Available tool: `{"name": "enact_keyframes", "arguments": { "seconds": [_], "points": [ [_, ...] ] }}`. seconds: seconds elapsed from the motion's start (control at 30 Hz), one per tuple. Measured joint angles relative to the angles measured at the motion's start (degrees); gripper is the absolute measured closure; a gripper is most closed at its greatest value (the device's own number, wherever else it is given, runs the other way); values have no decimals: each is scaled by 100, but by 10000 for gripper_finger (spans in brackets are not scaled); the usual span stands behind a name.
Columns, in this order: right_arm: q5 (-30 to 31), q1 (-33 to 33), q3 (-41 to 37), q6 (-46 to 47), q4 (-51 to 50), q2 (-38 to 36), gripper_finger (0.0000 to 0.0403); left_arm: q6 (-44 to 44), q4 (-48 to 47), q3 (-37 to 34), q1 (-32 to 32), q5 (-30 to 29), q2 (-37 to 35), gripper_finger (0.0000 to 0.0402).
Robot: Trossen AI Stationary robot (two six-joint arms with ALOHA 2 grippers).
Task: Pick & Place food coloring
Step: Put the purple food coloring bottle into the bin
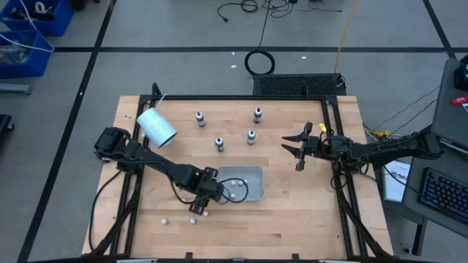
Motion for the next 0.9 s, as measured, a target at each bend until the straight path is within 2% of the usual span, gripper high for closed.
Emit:
{"name": "enact_keyframes", "arguments": {
  "seconds": [0.2,0.47,0.63,0.77,0.9],
  "points": [
    [0,1,-1,16,48,-1,289,33,622,-560,19,-25,0,179],
    [4,1,-1,66,45,1,289,158,1299,-875,22,-3,0,179],
    [7,0,-1,91,48,-1,289,159,1366,-925,23,-21,-9,181],
    [11,0,-1,92,48,0,289,159,1367,-927,19,-17,-9,209],
    [11,1,-1,127,48,1,289,159,1350,-929,23,-1,-9,265]
  ]
}}
